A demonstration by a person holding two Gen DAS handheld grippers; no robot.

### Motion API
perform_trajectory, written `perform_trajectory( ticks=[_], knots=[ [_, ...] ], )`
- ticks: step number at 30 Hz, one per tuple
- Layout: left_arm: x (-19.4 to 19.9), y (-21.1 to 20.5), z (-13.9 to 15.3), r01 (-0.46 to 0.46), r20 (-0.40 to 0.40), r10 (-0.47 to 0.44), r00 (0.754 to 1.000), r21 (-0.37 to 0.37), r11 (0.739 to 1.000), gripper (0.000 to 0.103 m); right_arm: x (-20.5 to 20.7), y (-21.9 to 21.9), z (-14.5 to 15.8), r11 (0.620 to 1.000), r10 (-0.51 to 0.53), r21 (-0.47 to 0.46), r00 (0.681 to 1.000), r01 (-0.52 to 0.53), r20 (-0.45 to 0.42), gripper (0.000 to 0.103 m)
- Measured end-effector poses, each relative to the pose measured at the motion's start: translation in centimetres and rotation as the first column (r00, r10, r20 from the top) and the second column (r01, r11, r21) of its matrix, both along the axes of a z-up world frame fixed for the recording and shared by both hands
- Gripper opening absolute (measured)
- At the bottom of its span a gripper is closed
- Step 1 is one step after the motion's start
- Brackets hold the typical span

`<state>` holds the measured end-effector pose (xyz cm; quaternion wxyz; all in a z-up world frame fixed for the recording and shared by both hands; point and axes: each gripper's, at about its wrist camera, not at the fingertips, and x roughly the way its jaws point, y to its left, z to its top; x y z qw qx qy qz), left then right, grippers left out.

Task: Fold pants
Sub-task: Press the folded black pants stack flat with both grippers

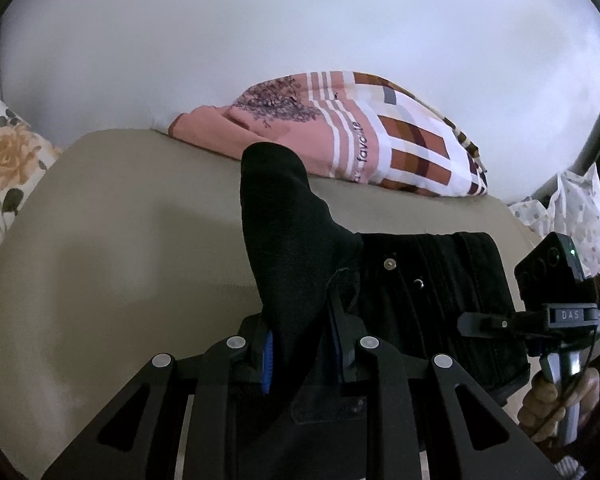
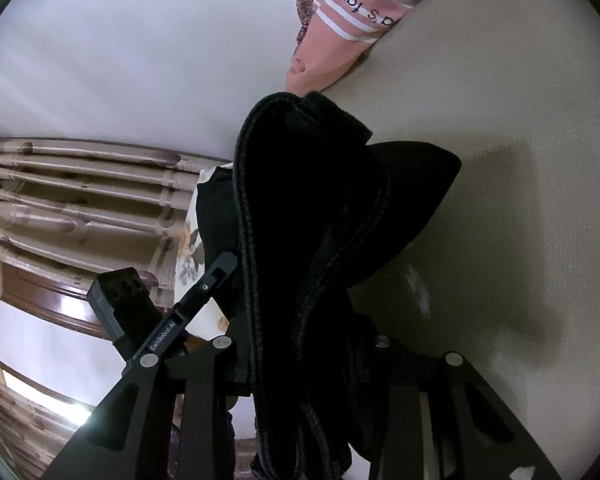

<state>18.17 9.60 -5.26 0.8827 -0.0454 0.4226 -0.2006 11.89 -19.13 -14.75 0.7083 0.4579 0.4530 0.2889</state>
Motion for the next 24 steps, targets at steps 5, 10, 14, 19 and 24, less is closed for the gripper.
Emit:
perform_trajectory(
  ticks=[5, 10, 14, 19, 24],
  knots=[
    [1.7, 0.4, 0.0, -0.003, 0.005, 0.003, 1.0, 0.002, 1.0, 0.022, 2.0, 0.4, 0.0, 1.0, 0.0, -0.002, 1.0, 0.0, 0.002, 0.03],
    [3.5, 0.9, -0.1, -0.009, 0.016, 0.009, 1.0, 0.008, 1.0, 0.022, 4.0, 0.9, 0.2, 1.0, 0.004, -0.006, 1.0, -0.004, 0.009, 0.03],
    [5.2, 1.4, -0.2, -0.02, 0.022, 0.02, 1.0, 0.012, 1.0, 0.022, 5.8, 1.3, 0.2, 1.0, 0.011, -0.009, 1.0, -0.011, 0.015, 0.03],
    [7.0, 1.9, -0.2, -0.031, 0.044, 0.029, 0.999, 0.027, 0.999, 0.022, 7.8, 1.5, 0.1, 1.0, 0.018, -0.007, 1.0, -0.017, 0.025, 0.03],
    [8.7, 2.5, -0.2, -0.043, 0.055, 0.041, 0.998, 0.028, 0.999, 0.022, 10.0, 2.1, 0.3, 1.0, 0.024, -0.014, 0.999, -0.023, 0.043, 0.03]
  ],
)
